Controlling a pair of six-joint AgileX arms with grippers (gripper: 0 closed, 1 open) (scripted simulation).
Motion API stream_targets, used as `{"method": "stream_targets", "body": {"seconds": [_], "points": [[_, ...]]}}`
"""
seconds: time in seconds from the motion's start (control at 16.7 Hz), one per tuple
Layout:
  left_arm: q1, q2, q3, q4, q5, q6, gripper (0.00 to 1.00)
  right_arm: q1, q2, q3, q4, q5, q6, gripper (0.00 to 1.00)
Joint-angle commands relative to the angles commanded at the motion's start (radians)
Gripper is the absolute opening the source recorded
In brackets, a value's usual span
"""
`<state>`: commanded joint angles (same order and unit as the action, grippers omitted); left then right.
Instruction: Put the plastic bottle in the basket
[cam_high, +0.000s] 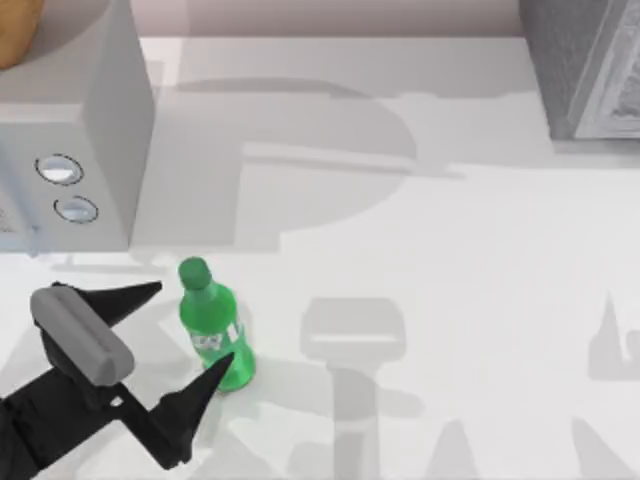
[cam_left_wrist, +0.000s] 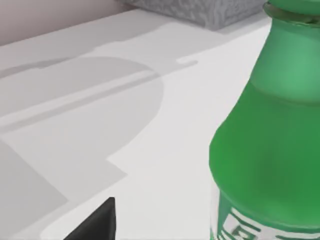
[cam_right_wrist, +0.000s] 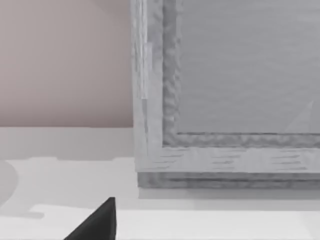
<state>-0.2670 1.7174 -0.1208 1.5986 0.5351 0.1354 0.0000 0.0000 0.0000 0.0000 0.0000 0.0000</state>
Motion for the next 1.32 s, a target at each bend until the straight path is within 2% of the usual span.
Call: {"method": "stream_targets", "body": {"seconds": [0.3,0.36,0.54,1.32], "points": [[-0.003,0.018,-0.001,0.018,0.006,0.002,1.00,0.000,0.000,0.000,0.000,0.000,0.000,1.00],[-0.015,0.033,0.070,0.014,0.004,0.001,1.00,0.000,0.000,0.000,0.000,0.000,0.000,1.00],[-0.023,0.056,0.068,0.003,-0.009,-0.005,1.00,0.000,0.000,0.000,0.000,0.000,0.000,1.00],[-0.190,0.225,0.235,0.012,-0.173,-0.045,1.00,0.000,0.000,0.000,0.000,0.000,0.000,1.00]]}}
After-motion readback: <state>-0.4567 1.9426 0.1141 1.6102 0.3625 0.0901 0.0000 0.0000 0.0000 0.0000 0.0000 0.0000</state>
